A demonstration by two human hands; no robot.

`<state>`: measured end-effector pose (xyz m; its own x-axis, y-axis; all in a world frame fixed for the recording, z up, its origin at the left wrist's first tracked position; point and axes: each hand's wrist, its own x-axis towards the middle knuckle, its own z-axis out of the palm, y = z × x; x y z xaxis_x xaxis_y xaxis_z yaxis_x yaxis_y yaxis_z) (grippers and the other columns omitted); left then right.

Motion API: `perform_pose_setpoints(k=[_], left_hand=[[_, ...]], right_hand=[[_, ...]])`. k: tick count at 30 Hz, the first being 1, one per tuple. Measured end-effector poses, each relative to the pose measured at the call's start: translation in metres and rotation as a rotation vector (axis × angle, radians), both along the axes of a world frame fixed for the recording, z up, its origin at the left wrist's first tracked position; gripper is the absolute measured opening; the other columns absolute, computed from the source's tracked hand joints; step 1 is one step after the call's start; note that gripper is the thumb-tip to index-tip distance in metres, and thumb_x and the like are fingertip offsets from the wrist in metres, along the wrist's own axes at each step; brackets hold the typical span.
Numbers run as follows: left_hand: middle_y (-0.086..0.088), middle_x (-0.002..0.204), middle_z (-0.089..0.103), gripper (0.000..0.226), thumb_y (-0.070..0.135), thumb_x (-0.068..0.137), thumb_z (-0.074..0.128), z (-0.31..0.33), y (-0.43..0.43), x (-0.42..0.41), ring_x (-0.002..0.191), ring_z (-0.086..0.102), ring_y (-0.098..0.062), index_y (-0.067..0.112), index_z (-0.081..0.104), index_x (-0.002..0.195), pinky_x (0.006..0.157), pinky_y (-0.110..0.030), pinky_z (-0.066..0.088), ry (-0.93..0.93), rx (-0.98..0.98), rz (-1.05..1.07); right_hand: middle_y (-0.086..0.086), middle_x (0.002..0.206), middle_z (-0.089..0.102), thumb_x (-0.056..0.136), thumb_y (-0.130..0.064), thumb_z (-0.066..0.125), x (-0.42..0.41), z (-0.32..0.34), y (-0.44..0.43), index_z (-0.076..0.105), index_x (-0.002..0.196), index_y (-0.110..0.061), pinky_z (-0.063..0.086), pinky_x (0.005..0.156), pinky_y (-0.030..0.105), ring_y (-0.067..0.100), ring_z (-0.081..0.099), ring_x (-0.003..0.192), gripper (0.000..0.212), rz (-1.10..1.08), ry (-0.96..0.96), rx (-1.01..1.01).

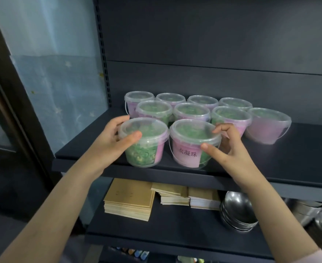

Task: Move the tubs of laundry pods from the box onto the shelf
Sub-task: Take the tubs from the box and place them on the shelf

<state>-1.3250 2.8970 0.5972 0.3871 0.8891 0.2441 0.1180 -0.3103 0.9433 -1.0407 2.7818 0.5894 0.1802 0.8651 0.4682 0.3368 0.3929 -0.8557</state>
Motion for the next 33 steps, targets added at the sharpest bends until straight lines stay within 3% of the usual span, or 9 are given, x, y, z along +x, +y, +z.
perform_pose_setpoints(k=[3,9,12,17,20,23,27,30,33], left_hand=[[0.022,0.117,0.061,0.077,0.077,0.048,0.075,-0.005,0.019,-0.018,0.101,0.060,0.011,0.052,0.049,0.117,0.069,-0.004,0.047,-0.072,0.031,0.047],[0.032,0.117,0.060,0.110,0.075,0.049,0.077,-0.017,0.056,-0.043,0.113,0.054,0.012,0.034,0.033,0.140,0.084,-0.011,0.047,-0.074,-0.011,-0.090],[0.020,0.128,0.057,0.092,0.067,0.053,0.082,-0.021,0.068,-0.047,0.116,0.056,0.004,0.039,0.042,0.131,0.086,-0.013,0.050,-0.103,-0.038,-0.153],[0.004,0.127,0.060,0.046,0.037,0.082,0.074,-0.025,0.083,-0.048,0.114,0.061,-0.010,0.029,0.049,0.121,0.097,-0.034,0.048,-0.315,-0.168,-0.081],[-0.002,0.127,0.061,0.042,0.042,0.093,0.056,-0.023,0.088,-0.046,0.116,0.060,-0.016,0.017,0.049,0.125,0.098,-0.039,0.048,-0.357,-0.169,0.047],[0.009,0.130,0.054,0.090,0.078,0.059,0.067,-0.026,0.081,-0.040,0.115,0.056,-0.002,0.033,0.034,0.130,0.096,-0.029,0.046,-0.178,-0.036,0.029],[0.015,0.133,0.050,0.107,0.075,0.039,0.082,-0.030,0.079,-0.038,0.119,0.050,0.002,0.046,0.027,0.126,0.095,-0.024,0.043,-0.118,0.017,0.024],[0.010,0.123,0.065,0.098,0.061,0.045,0.087,-0.030,0.081,-0.047,0.116,0.057,0.000,0.033,0.036,0.124,0.090,-0.022,0.045,-0.215,-0.067,-0.113],[0.013,0.128,0.063,0.078,0.055,0.066,0.081,-0.030,0.076,-0.052,0.122,0.053,-0.001,0.029,0.045,0.130,0.091,-0.016,0.047,-0.168,-0.022,-0.248]], right_hand=[[-0.022,0.113,0.063,0.081,-0.028,0.073,-0.017,-0.005,0.006,0.045,0.121,-0.016,0.049,0.084,0.014,0.003,0.061,0.111,0.050,0.058,0.088,0.010],[-0.031,0.122,0.056,0.097,-0.022,0.056,-0.045,-0.009,0.023,0.048,0.131,-0.037,0.042,0.081,0.001,-0.016,0.053,0.108,0.037,-0.092,0.041,-0.025],[-0.015,0.139,0.044,0.096,-0.030,0.052,-0.048,-0.009,0.025,0.046,0.136,-0.043,0.043,0.084,0.002,-0.017,0.052,0.107,0.042,-0.180,0.016,-0.044],[-0.019,0.145,0.042,0.089,-0.043,0.051,-0.049,-0.006,0.025,0.045,0.134,-0.052,0.038,0.111,0.035,-0.007,0.044,0.127,0.046,-0.203,0.010,-0.108],[-0.025,0.141,0.044,0.081,-0.059,0.058,-0.051,-0.006,0.024,0.042,0.135,-0.052,0.046,0.100,0.025,-0.007,0.050,0.122,0.057,-0.170,0.004,-0.109],[-0.031,0.130,0.053,0.074,-0.063,0.069,-0.054,-0.004,0.024,0.041,0.134,-0.054,0.048,0.089,0.018,-0.004,0.056,0.117,0.068,-0.147,-0.009,-0.120],[-0.025,0.130,0.054,0.069,-0.063,0.070,-0.054,-0.003,0.023,0.042,0.134,-0.053,0.051,0.084,0.017,0.001,0.060,0.113,0.071,-0.166,0.008,-0.115],[-0.032,0.126,0.054,0.070,-0.066,0.071,-0.056,-0.003,0.022,0.039,0.137,-0.053,0.050,0.080,0.009,-0.001,0.061,0.110,0.074,-0.185,0.006,-0.126],[-0.025,0.129,0.055,0.066,-0.069,0.072,-0.056,-0.003,0.023,0.037,0.139,-0.050,0.052,0.083,0.018,-0.001,0.063,0.108,0.082,-0.211,0.018,-0.131]])
